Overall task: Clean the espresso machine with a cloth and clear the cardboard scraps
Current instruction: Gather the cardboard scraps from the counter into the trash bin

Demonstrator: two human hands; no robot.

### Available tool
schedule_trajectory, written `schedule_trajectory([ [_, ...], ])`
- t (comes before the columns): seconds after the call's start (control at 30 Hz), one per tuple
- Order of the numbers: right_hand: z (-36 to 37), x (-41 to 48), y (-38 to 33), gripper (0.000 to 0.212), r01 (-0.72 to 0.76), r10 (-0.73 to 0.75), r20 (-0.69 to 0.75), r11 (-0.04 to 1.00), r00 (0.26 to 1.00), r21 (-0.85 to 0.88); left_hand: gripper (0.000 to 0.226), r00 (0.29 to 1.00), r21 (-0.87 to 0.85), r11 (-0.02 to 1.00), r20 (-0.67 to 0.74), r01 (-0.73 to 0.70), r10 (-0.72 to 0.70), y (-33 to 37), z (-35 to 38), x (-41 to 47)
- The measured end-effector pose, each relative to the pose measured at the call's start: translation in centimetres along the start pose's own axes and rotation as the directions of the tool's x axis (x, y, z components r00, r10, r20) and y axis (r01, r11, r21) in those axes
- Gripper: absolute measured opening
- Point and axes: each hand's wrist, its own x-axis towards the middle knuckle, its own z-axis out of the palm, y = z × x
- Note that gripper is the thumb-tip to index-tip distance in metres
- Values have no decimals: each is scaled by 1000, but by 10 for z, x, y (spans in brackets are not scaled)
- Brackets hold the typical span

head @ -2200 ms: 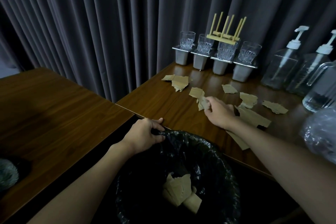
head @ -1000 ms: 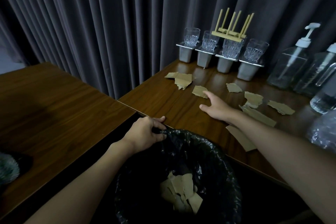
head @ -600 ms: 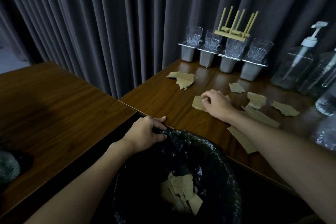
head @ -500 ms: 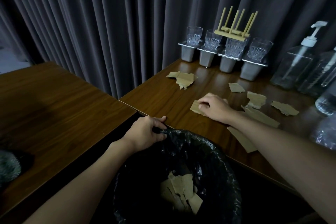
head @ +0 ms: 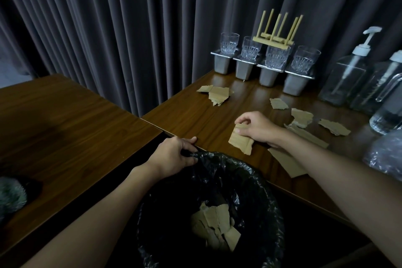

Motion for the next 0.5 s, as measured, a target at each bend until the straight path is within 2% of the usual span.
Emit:
schedule_trajectory([
  [0.07, -4, -7, -10, 16, -2, -3, 39, 993, 999, 122, 29, 1000, -3, 1000, 3, 4, -4, -1, 0, 0],
  [0.13, -9, -17, -21, 15, -10, -20, 99, 954, 995, 298, 29, 1000, -15, 1000, 0, 7, -7, -1, 1, 0],
  [0.2, -13, -27, -34, 21, -55, -65, 266, 906, 962, 420, 29, 1000, -28, 1000, -3, 10, -11, -2, 1, 1],
  [0.27, -14, -32, -41, 27, -98, -112, 466, 910, 878, 403, 29, 1000, -21, 1000, 8, 10, -10, -2, 0, 1],
  [0.3, -13, -32, -41, 28, -81, -118, 495, 929, 861, 362, 29, 1000, -18, 1000, 15, 11, -11, -2, -1, 1],
  [0.33, -10, -31, -41, 28, -52, -112, 472, 946, 875, 320, 29, 1000, -19, 1000, 18, 15, -14, -2, -1, 2],
  [0.43, -1, -14, -35, 26, 18, -73, 238, 974, 969, 225, 29, 1000, -36, 999, 8, 18, -17, -1, -1, 2],
  [0.5, 4, 1, -29, 32, 36, -63, 149, 983, 987, 178, 28, 1000, -36, 999, 10, 14, -14, -1, 0, 2],
])
